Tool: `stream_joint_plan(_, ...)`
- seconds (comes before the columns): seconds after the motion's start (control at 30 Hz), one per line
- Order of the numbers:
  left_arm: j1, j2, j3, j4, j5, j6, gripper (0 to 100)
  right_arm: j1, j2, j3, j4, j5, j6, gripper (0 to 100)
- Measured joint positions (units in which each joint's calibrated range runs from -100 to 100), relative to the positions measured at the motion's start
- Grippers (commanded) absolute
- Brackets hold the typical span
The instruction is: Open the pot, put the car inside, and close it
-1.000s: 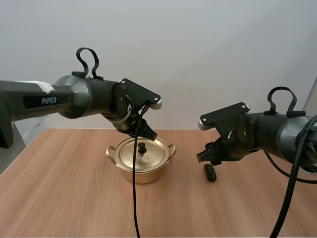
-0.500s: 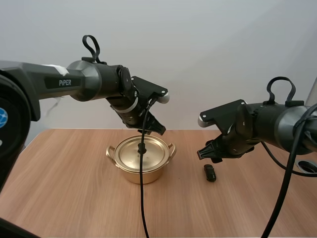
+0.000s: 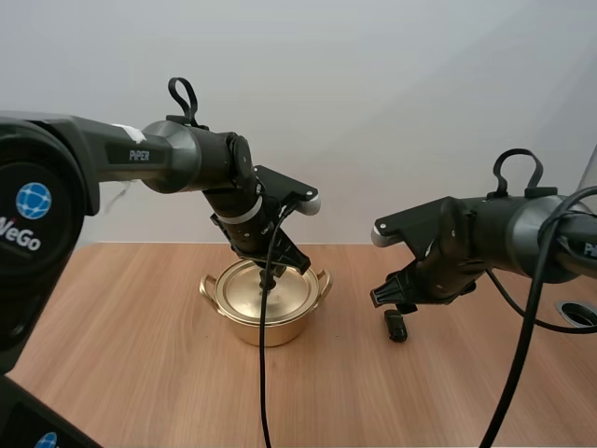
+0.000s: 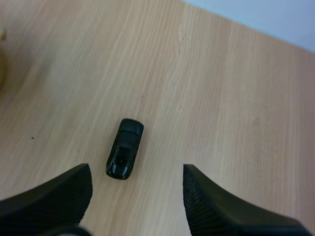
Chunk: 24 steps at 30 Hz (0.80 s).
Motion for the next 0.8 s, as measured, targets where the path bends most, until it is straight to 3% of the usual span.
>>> stream_joint_plan(0.23, 0.0, 0.26, 0.0, 1.98, -3.92, 0.14, 52, 0.0, 6.69, 0.0, 0.14, -3.18, 0.0, 89)
stream_joint_plan(0.37, 0.0, 0.26, 0.0, 3.25, -6.2, 0.14, 75, 0.0, 7.92, 0.0, 0.14, -4.75, 0.0, 89)
stream_joint_plan(0.43, 0.0, 0.26, 0.0, 3.25, -7.37, 0.14, 81, 0.0, 7.92, 0.0, 0.28, -5.32, 0.0, 89)
stream_joint_plan(0.8, 0.0, 6.51, -0.12, 2.76, -5.87, -0.71, 81, 0.0, 7.92, 0.0, 0.54, -5.76, -0.92, 89)
